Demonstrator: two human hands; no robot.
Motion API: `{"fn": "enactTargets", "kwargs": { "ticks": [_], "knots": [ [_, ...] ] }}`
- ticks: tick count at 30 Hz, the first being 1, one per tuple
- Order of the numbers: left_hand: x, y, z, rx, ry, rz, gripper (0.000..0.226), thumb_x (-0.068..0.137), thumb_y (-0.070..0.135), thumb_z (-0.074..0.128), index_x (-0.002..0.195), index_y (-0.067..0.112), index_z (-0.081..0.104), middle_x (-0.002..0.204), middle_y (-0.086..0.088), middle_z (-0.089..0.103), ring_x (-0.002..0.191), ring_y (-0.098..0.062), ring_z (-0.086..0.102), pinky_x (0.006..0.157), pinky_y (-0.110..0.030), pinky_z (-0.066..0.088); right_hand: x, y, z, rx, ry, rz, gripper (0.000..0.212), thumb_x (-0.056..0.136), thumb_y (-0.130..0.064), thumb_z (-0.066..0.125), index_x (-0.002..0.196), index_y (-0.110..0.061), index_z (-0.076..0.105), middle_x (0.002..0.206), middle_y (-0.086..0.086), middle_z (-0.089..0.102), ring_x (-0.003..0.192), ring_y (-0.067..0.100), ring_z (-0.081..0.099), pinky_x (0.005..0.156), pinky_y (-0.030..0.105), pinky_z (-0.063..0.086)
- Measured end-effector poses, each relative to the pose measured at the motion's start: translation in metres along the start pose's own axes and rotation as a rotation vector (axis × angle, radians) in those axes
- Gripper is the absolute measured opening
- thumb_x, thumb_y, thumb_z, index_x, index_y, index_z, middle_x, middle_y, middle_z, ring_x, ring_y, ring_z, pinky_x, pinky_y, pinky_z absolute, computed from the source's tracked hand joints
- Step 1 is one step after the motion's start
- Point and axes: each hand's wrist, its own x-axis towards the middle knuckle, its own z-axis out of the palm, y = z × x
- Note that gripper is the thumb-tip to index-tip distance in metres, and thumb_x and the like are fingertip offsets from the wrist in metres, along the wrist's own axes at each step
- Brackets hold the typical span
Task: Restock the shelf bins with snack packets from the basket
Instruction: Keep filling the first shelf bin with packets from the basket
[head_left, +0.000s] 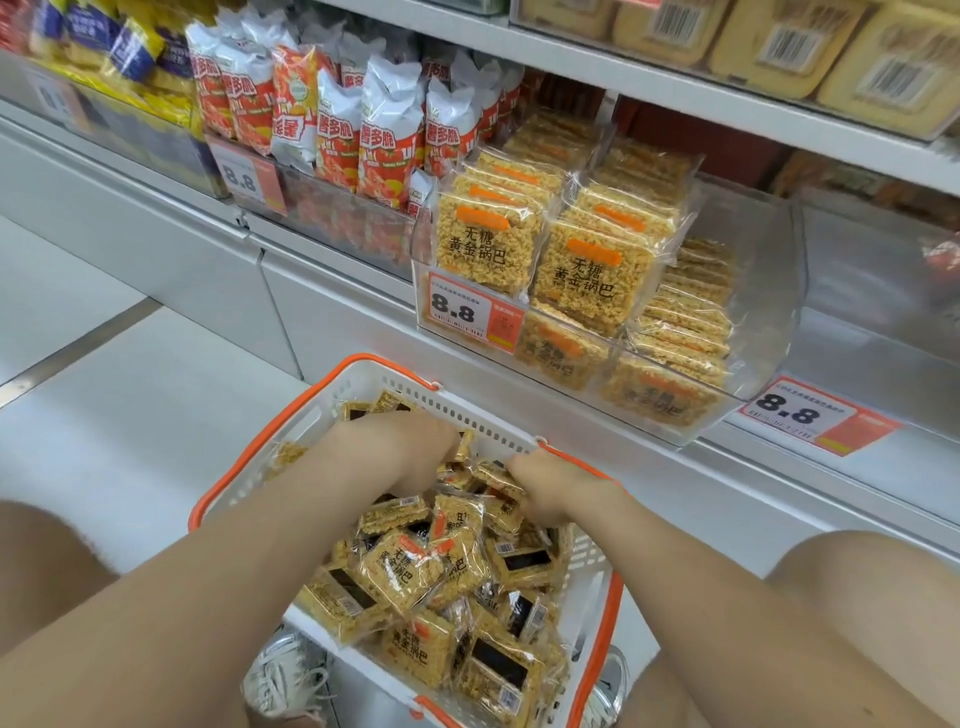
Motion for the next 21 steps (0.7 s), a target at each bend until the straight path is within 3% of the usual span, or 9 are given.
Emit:
{"fn": "enactTargets", "kwargs": {
  "ticks": [3, 6, 8, 10, 11, 13, 16, 18, 21],
  "knots": [
    [-0.008, 0.0, -0.004, -0.019, 0.019, -0.025, 0.063, 0.098, -0.009, 0.047, 0.152, 0.022, 0.046, 0.145, -0.007, 0.054, 0.104, -0.024, 0.057, 0.064, -0.026, 0.042, -0.004, 0.003, -0.013, 0.064, 0.018, -0.022, 0.023, 0.086, 0.002, 0.051, 0.099, -0.012, 0.065, 0.096, 0.009, 0.062, 0.085, 0.025, 0.062, 0.07, 0.044, 0.059],
    [-0.015, -0.004, -0.006, -0.047, 0.05, -0.034, 0.067, 0.095, -0.011, 0.05, 0.153, 0.021, 0.045, 0.148, -0.007, 0.055, 0.123, -0.029, 0.06, 0.088, -0.036, 0.056, -0.016, -0.001, -0.034, 0.162, 0.089, -0.049, 0.033, 0.09, -0.002, 0.047, 0.11, -0.014, 0.069, 0.099, 0.006, 0.066, 0.096, 0.021, 0.058, 0.08, 0.048, 0.059],
    [-0.02, -0.006, -0.007, -0.086, 0.082, -0.027, 0.072, 0.09, -0.014, 0.052, 0.154, 0.02, 0.042, 0.149, -0.007, 0.054, 0.128, -0.03, 0.059, 0.097, -0.042, 0.057, -0.027, -0.006, -0.047, 0.243, 0.138, -0.084, 0.04, 0.089, -0.002, 0.044, 0.111, -0.02, 0.071, 0.097, 0.001, 0.068, 0.095, 0.019, 0.055, 0.08, 0.042, 0.057],
    [-0.026, -0.006, -0.01, -0.151, 0.123, -0.013, 0.078, 0.092, -0.013, 0.052, 0.16, 0.02, 0.032, 0.157, -0.008, 0.044, 0.132, -0.032, 0.055, 0.087, -0.038, 0.058, -0.041, -0.015, -0.06, 0.332, 0.197, -0.127, 0.043, 0.088, -0.002, 0.041, 0.109, -0.022, 0.073, 0.087, -0.005, 0.069, 0.083, 0.014, 0.06, 0.07, 0.03, 0.05],
    [-0.029, -0.005, -0.013, -0.197, 0.145, -0.004, 0.078, 0.094, -0.01, 0.053, 0.161, 0.022, 0.029, 0.158, -0.008, 0.041, 0.128, -0.031, 0.057, 0.075, -0.032, 0.057, -0.049, -0.02, -0.066, 0.375, 0.234, -0.155, 0.043, 0.089, -0.002, 0.041, 0.109, -0.021, 0.074, 0.082, -0.005, 0.07, 0.074, 0.011, 0.063, 0.065, 0.022, 0.046],
    [-0.034, -0.004, -0.017, -0.305, 0.199, 0.019, 0.067, 0.098, -0.002, 0.057, 0.156, 0.024, 0.036, 0.147, -0.006, 0.049, 0.098, -0.021, 0.064, 0.056, -0.025, 0.05, -0.065, -0.029, -0.079, 0.454, 0.315, -0.2, 0.042, 0.092, -0.003, 0.04, 0.112, -0.02, 0.073, 0.077, -0.001, 0.072, 0.062, 0.007, 0.063, 0.057, 0.012, 0.039],
    [-0.041, -0.007, -0.024, -0.464, 0.253, 0.054, 0.037, 0.099, 0.013, 0.066, 0.128, 0.031, 0.051, 0.118, -0.003, 0.061, 0.083, -0.02, 0.066, 0.067, -0.042, 0.06, -0.087, -0.037, -0.092, 0.531, 0.379, -0.206, 0.047, 0.097, -0.005, 0.038, 0.127, -0.02, 0.07, 0.079, -0.004, 0.071, 0.059, 0.002, 0.056, 0.059, 0.014, 0.04],
    [-0.046, -0.009, -0.028, -0.651, 0.287, 0.07, 0.029, 0.097, 0.019, 0.072, 0.117, 0.034, 0.057, 0.116, -0.006, 0.064, 0.085, -0.028, 0.072, 0.075, -0.054, 0.061, -0.099, -0.038, -0.099, 0.527, 0.391, -0.194, 0.047, 0.099, -0.008, 0.039, 0.135, -0.018, 0.067, 0.086, -0.012, 0.07, 0.068, -0.004, 0.051, 0.072, 0.02, 0.041],
    [-0.051, -0.008, -0.033, -0.852, 0.367, 0.122, 0.024, 0.095, 0.023, 0.076, 0.11, 0.036, 0.062, 0.118, 0.001, 0.062, 0.076, -0.024, 0.068, 0.069, -0.054, 0.061, -0.113, -0.038, -0.107, 0.508, 0.469, -0.203, 0.042, 0.096, -0.028, 0.051, 0.134, -0.022, 0.068, 0.085, -0.017, 0.068, 0.078, -0.004, 0.056, 0.077, 0.025, 0.046]
  ]
}}
